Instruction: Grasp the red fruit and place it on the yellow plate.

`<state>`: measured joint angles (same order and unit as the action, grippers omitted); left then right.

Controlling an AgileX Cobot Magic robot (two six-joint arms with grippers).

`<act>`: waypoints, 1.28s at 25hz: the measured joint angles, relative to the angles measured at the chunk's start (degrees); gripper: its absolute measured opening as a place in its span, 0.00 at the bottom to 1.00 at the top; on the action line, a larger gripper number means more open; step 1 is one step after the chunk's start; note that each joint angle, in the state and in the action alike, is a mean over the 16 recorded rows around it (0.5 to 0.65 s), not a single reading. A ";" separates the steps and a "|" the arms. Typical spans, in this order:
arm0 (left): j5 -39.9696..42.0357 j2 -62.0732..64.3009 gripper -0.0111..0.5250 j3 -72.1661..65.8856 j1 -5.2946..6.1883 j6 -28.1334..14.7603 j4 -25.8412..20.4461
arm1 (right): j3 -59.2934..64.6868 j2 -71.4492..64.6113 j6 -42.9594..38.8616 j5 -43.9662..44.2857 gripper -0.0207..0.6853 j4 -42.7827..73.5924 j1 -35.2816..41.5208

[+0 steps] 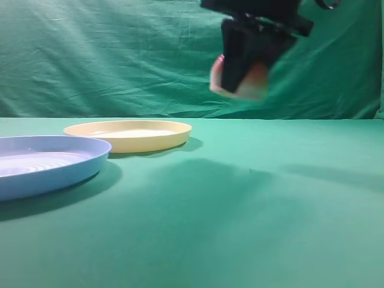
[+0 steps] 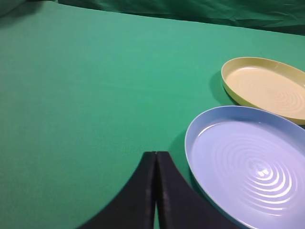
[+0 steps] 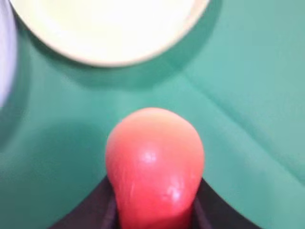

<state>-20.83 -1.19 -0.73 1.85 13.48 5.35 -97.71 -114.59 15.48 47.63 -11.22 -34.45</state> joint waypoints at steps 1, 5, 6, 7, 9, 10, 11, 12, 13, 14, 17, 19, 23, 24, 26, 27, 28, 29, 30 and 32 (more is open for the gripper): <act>0.00 0.00 0.02 0.00 0.00 0.00 0.00 | -2.17 -1.56 0.47 0.00 0.34 -0.33 -0.27; 0.00 0.00 0.02 0.00 0.00 0.00 0.00 | -9.19 -7.69 2.53 -0.28 0.38 -0.76 -1.21; 0.00 0.00 0.02 0.00 0.00 0.00 0.00 | -10.49 -9.04 3.03 -0.43 0.40 -0.76 -1.37; 0.00 0.00 0.02 0.00 0.00 0.00 0.00 | -11.60 -10.26 3.52 -0.60 0.43 -0.76 -1.49; 0.00 0.00 0.02 0.00 0.00 0.00 0.00 | -13.33 -12.30 4.48 -1.00 0.51 -0.74 -1.63; 0.00 0.00 0.02 0.00 0.00 0.00 0.00 | -13.98 -13.09 4.91 -1.22 0.54 -0.74 -1.66; 0.00 0.00 0.02 0.00 0.00 0.00 0.00 | -14.48 -13.76 5.30 -1.45 0.58 -0.73 -1.68; 0.00 0.00 0.02 0.00 0.00 0.00 0.00 | -14.87 -14.30 5.64 -1.68 0.62 -0.72 -1.70; 0.00 0.00 0.02 0.00 0.00 0.00 0.00 | -15.16 -14.71 5.94 -1.91 0.66 -0.71 -1.70; 0.00 0.00 0.02 0.00 0.00 0.00 0.00 | -15.35 -15.00 6.20 -2.12 0.69 -0.69 -1.71; 0.00 0.00 0.02 0.00 0.00 0.00 0.00 | -15.57 -15.21 6.59 -2.67 0.80 -0.64 -1.73; 0.00 0.00 0.02 0.00 0.00 0.00 0.00 | -15.58 -14.80 6.66 -2.81 0.84 -0.60 -1.74; 0.00 0.00 0.02 0.00 0.00 0.00 0.00 | -15.61 -12.76 6.68 -2.11 0.79 -0.52 -1.74; 0.00 0.00 0.02 0.00 0.00 0.00 0.00 | -15.61 -12.04 6.67 -1.71 0.75 -0.50 -1.74; 0.00 0.00 0.02 0.00 0.00 0.00 0.00 | -15.62 -10.37 6.64 -0.65 0.64 -0.47 -1.74; 0.00 0.00 0.02 0.00 0.00 0.00 0.00 | -15.62 -9.44 6.64 0.04 0.59 -0.45 -1.74; 0.00 0.00 0.02 0.00 0.00 0.00 0.00 | -15.63 -8.46 6.63 0.85 0.53 -0.44 -1.74; 0.00 0.00 0.02 0.00 0.00 0.00 0.00 | -15.64 -7.42 6.61 1.81 0.47 -0.44 -1.74; 0.00 0.00 0.02 0.00 0.00 0.00 0.00 | -15.66 -6.34 6.60 2.94 0.41 -0.46 -1.74; 0.00 0.00 0.02 0.00 0.00 0.00 0.00 | -15.70 -4.10 6.57 5.70 0.30 -0.61 -1.74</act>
<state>-20.83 -1.19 -0.73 1.85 13.48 5.35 -113.41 -118.70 22.05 53.33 -11.83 -36.19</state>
